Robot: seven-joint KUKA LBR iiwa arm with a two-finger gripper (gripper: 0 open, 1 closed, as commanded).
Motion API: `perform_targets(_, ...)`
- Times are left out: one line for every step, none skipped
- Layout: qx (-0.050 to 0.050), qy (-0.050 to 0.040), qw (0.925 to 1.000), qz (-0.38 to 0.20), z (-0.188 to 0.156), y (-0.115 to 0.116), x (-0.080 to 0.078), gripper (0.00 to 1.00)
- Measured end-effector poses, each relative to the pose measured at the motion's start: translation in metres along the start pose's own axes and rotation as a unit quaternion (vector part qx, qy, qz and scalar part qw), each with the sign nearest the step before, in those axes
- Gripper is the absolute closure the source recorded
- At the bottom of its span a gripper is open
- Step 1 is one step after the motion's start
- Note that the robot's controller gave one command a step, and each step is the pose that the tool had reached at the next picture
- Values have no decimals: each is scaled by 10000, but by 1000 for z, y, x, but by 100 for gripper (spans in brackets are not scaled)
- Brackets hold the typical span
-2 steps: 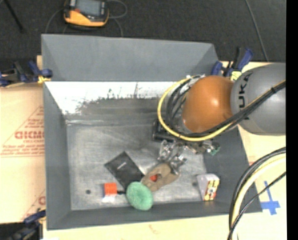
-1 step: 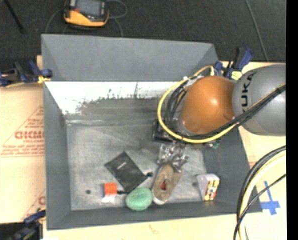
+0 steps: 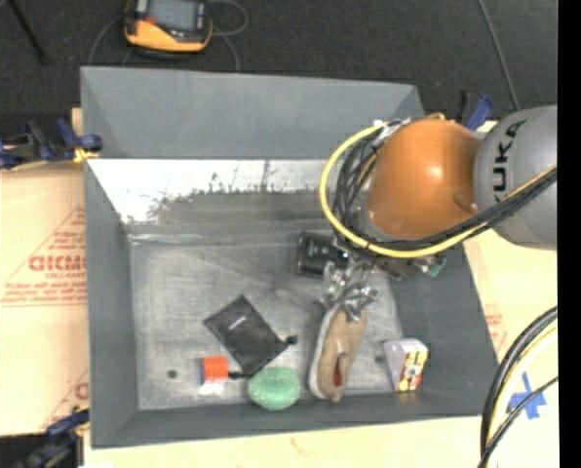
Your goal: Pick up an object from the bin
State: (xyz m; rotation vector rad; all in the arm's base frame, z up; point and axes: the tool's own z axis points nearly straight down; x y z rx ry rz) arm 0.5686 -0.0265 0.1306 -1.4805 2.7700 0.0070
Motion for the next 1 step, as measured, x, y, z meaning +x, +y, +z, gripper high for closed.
perform_targets(21, -1, 9995, -305, -107, -2, 13, 100)
